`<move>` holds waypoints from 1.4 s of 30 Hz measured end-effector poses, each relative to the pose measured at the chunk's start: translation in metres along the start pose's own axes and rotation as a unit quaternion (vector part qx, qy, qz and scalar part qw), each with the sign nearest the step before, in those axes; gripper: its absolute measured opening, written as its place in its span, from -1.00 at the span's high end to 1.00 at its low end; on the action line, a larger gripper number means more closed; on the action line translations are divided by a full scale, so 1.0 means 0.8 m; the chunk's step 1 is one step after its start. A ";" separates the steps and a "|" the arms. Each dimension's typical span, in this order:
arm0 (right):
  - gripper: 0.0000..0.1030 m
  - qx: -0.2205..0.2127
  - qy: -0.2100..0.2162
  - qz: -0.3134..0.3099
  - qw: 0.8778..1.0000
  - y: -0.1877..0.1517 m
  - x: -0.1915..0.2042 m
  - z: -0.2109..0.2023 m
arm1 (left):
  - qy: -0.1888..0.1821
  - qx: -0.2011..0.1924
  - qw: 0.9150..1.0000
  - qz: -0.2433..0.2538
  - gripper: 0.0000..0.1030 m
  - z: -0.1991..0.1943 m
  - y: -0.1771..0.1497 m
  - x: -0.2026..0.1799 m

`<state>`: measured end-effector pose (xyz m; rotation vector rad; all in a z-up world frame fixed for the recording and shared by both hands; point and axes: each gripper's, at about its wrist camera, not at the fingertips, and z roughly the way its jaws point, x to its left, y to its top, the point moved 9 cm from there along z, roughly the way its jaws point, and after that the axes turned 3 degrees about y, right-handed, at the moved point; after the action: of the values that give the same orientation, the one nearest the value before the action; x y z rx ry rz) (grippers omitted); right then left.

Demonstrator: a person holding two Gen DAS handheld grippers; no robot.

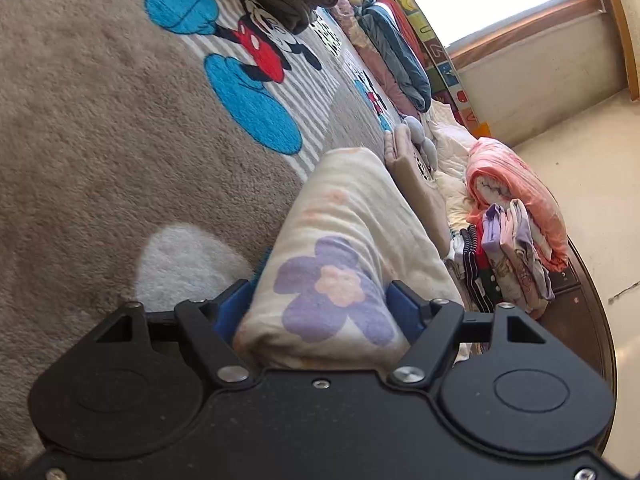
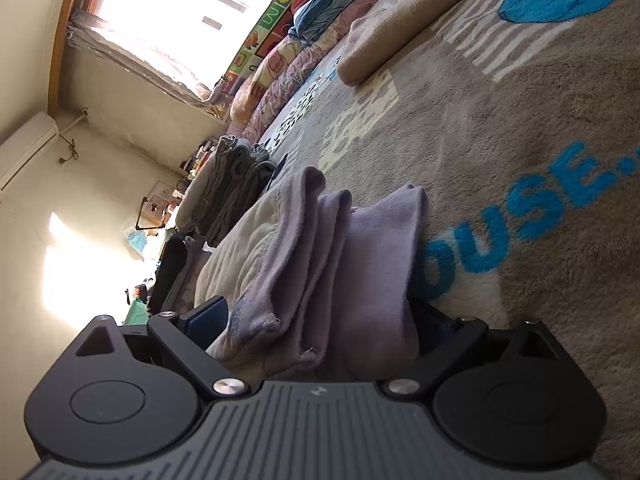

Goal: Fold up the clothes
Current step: 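Lift the folded garment with both grippers and carry it toward the clothes stack, then lower the folded garment onto the clothes stack and open both grippers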

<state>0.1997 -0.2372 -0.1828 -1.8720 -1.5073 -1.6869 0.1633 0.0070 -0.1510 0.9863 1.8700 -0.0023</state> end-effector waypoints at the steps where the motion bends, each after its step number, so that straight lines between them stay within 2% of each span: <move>1: -0.71 0.000 -0.004 -0.005 1.000 0.000 0.001 0.003 | -0.002 0.000 1.000 0.005 -0.42 0.003 -0.002 -0.003; 3: -0.47 -0.004 -0.005 -0.007 1.000 -0.001 -0.002 0.003 | -0.005 -0.002 1.000 0.015 -0.42 0.007 -0.005 -0.007; 8: -0.18 -0.022 0.009 0.010 1.000 -0.006 -0.002 -0.003 | -0.037 -0.013 0.999 0.021 -0.14 -0.003 0.004 -0.011; 13: -0.11 -0.042 0.046 0.005 0.998 0.000 0.045 0.016 | -0.077 -0.050 0.996 -0.014 -0.13 -0.041 0.060 0.001; 18: -0.10 -0.006 0.086 -0.032 0.996 0.009 0.127 0.094 | -0.090 -0.115 0.986 -0.075 -0.13 -0.095 0.134 0.052; 22: -0.10 0.033 0.120 -0.061 0.990 0.014 0.195 0.165 | -0.089 -0.173 0.973 -0.123 -0.13 -0.140 0.189 0.091; 26: -0.10 0.072 0.147 -0.086 0.983 0.012 0.262 0.237 | -0.077 -0.237 0.959 -0.133 -0.13 -0.184 0.244 0.113; 32: -0.10 0.117 0.193 -0.114 0.967 0.015 0.367 0.336 | -0.080 -0.318 0.933 -0.145 -0.13 -0.240 0.346 0.133; 34: -0.10 0.126 0.211 -0.128 0.961 0.022 0.407 0.368 | -0.082 -0.340 0.927 -0.138 -0.13 -0.256 0.385 0.135; 38: -0.10 0.135 0.248 -0.153 0.947 0.042 0.482 0.428 | -0.081 -0.393 0.908 -0.125 -0.13 -0.280 0.459 0.136; 40: -0.10 0.134 0.265 -0.156 0.942 0.052 0.507 0.457 | -0.071 -0.411 0.901 -0.118 -0.13 -0.282 0.487 0.140; 42: -0.10 0.132 0.281 -0.153 0.938 0.063 0.525 0.487 | -0.064 -0.418 0.897 -0.131 -0.13 -0.274 0.507 0.152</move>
<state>0.4062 0.2406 0.0613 -0.9395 -1.7070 -1.8168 0.2291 0.4426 0.0317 0.1328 1.6141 0.5223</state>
